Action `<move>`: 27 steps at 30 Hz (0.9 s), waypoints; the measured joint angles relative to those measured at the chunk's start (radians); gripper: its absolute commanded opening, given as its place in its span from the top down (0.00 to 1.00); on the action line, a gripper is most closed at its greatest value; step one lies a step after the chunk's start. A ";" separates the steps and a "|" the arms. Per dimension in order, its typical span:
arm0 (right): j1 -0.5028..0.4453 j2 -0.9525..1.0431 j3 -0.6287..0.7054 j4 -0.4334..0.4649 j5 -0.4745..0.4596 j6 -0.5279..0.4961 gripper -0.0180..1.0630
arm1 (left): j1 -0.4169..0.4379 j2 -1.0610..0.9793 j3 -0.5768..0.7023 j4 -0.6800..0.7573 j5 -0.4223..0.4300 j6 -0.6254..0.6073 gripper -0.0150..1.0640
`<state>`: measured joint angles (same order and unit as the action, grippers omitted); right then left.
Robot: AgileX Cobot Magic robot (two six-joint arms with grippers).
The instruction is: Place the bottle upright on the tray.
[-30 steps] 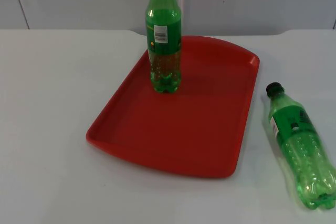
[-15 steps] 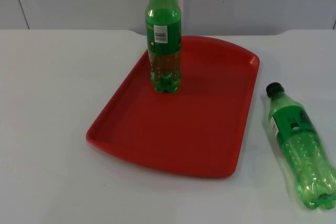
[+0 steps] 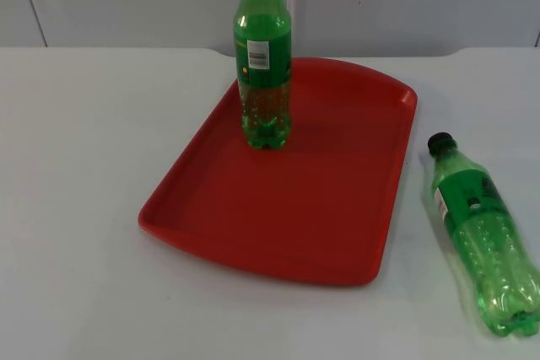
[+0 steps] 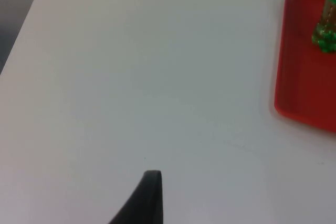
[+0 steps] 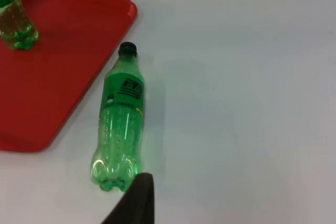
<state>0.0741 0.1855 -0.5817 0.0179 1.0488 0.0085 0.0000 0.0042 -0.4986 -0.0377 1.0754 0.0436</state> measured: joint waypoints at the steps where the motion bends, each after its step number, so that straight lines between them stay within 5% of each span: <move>1: 0.000 0.049 -0.017 0.002 -0.013 0.000 0.01 | 0.000 0.000 0.000 0.000 0.000 0.000 0.03; 11: 0.000 0.490 -0.229 0.009 -0.073 0.000 0.01 | 0.000 0.000 0.000 0.000 0.000 0.000 0.03; 27: 0.000 1.149 -0.698 0.016 -0.044 0.000 0.01 | 0.000 0.000 0.000 0.000 0.000 0.000 0.03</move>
<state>0.0741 1.3345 -1.2798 0.0336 1.0049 0.0085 0.0000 0.0042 -0.4986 -0.0377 1.0754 0.0436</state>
